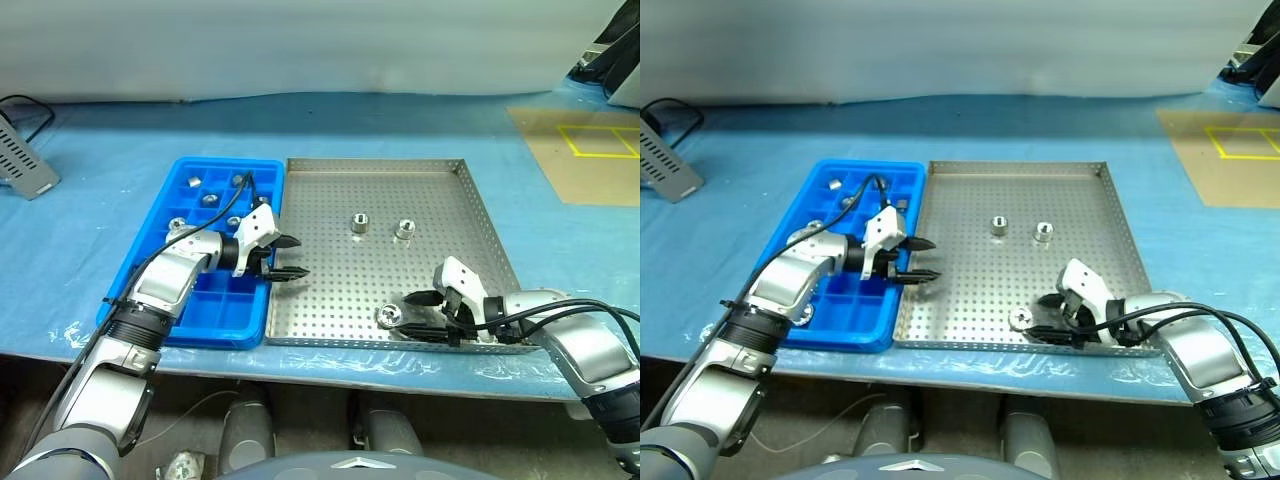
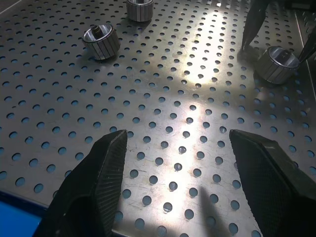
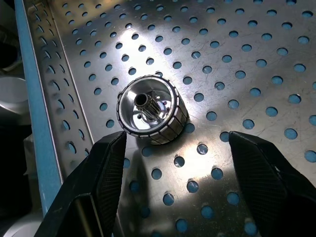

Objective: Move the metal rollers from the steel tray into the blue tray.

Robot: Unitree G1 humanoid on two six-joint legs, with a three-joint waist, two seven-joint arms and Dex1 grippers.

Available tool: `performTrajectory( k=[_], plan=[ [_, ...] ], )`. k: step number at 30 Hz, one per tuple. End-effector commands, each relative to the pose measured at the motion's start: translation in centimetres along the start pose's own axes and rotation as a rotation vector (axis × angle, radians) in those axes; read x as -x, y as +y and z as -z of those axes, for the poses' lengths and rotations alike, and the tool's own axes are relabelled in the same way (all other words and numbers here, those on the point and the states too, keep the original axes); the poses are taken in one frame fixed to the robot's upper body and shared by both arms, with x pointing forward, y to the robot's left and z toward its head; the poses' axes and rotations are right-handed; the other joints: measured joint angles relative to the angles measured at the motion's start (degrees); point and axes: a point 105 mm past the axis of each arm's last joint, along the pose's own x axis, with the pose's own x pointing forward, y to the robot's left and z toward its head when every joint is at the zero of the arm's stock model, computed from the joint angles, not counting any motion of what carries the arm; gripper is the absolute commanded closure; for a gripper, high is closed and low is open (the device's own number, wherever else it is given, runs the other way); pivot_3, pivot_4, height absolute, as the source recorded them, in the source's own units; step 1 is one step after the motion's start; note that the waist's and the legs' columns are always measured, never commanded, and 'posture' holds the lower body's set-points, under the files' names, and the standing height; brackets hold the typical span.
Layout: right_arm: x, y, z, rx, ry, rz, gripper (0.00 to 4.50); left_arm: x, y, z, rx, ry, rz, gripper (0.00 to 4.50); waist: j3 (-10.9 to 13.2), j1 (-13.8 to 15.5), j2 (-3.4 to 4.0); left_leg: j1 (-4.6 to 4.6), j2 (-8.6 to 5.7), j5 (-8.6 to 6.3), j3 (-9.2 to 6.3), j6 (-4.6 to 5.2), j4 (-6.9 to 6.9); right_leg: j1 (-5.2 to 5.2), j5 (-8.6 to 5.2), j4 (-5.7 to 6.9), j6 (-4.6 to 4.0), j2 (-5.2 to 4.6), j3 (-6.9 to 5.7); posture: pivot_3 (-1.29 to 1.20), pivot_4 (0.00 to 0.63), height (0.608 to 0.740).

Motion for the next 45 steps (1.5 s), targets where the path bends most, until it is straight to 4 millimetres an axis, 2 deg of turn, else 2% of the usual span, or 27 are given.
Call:
performTrajectory(
  k=[1,13,16,21,23,25,29,33,35,39,41,45],
  plan=[
    [-1.1,0.7,0.0,0.005,-0.004,-0.042,1.05,0.3,0.1,0.6,0.017,0.023,-0.012,1.01,0.0,-0.1,0.00,0.04,0.00,0.00,0.00,0.00,-0.01,0.02,0.00,0.00,0.00,0.01,0.00,-0.18,0.150,0.740],
    [-2.5,0.3,1.4,0.027,0.006,-0.081,1.05,0.4,0.3,1.4,0.026,0.043,-0.024,1.01,-0.1,-0.2,-0.17,0.17,0.00,0.02,0.00,-0.03,-0.02,0.12,-0.03,0.01,0.05,0.05,0.00,-0.17,0.150,0.740],
    [-2.7,0.1,1.0,0.024,0.000,-0.077,1.05,0.4,0.4,1.4,0.028,0.040,-0.026,1.01,-0.2,-0.3,-0.33,0.26,0.00,0.02,0.00,-0.03,-0.02,0.18,-0.05,0.01,0.09,0.05,0.00,-0.17,0.150,0.740],
    [-3.8,0.5,0.3,0.045,-0.006,-0.072,2.59,0.4,0.5,1.4,0.027,0.041,-0.030,1.01,-0.3,-0.3,-0.38,0.34,0.00,0.02,-0.01,-0.05,-0.06,0.24,-0.06,0.01,0.11,0.05,0.01,-0.17,0.150,0.740],
    [-4.0,0.6,0.4,0.042,-0.005,-0.081,2.59,0.4,0.5,1.4,0.026,0.042,-0.029,1.01,-0.3,-0.3,-0.37,0.35,0.01,0.04,-0.01,-0.07,-0.10,0.23,-0.06,0.01,0.11,0.05,0.00,-0.17,0.150,0.740],
    [-4.0,0.4,0.6,0.041,-0.003,-0.074,2.84,0.5,0.5,1.4,0.025,0.044,-0.031,1.01,-0.3,-0.3,-0.39,0.35,0.01,0.04,-0.01,-0.07,-0.11,0.23,-0.06,0.01,0.11,0.05,0.00,-0.17,0.150,0.740],
    [-3.9,-0.2,1.1,0.037,0.000,-0.056,2.84,0.7,0.7,1.5,0.027,0.045,-0.035,1.01,-0.4,-0.3,-0.48,0.39,0.01,0.04,-0.01,-0.08,-0.11,0.24,-0.07,0.00,0.11,0.05,0.01,-0.17,0.150,0.740],
    [-3.3,-0.8,-0.3,0.027,-0.076,-0.031,2.84,1.5,1.1,1.0,0.030,0.021,-0.077,1.01,-0.4,-0.5,-0.50,0.39,0.01,0.04,-0.02,-0.08,-0.11,0.21,-0.07,0.00,0.12,0.05,0.02,-0.16,0.150,0.740],
    [-3.0,-1.1,-1.8,0.026,-0.132,-0.029,2.84,2.6,1.4,0.3,0.008,0.002,-0.129,1.01,-0.4,-0.9,-0.50,0.36,0.01,0.04,-0.03,-0.08,-0.12,0.14,-0.07,0.00,0.12,0.05,0.03,-0.16,0.150,0.740],
    [-3.2,-1.1,-4.2,0.094,-0.172,-0.075,2.84,5.6,1.5,-2.6,-0.009,-0.087,-0.219,1.01,-0.3,-1.5,-0.49,-0.11,0.01,0.06,-0.03,-0.12,-0.16,-0.37,-0.03,0.06,0.05,0.08,0.01,-0.12,0.150,0.740],
    [-3.5,-1.1,-5.6,0.138,-0.178,-0.105,2.84,7.1,1.3,-2.8,-0.019,-0.082,-0.256,1.01,-0.3,-1.4,-0.49,-0.42,0.02,0.07,-0.01,-0.13,-0.17,-0.67,0.19,0.05,-0.35,0.12,-0.05,-0.09,0.150,0.740],
    [-4.3,-1.3,-9.0,0.225,-0.211,-0.157,2.84,9.6,0.5,-2.6,-0.016,-0.067,-0.293,1.01,-0.3,-1.0,-0.47,-0.98,0.02,0.05,-0.01,-0.08,-0.17,-1.12,0.16,0.06,-0.54,0.12,-0.18,-0.01,0.150,0.740]
  ],
)
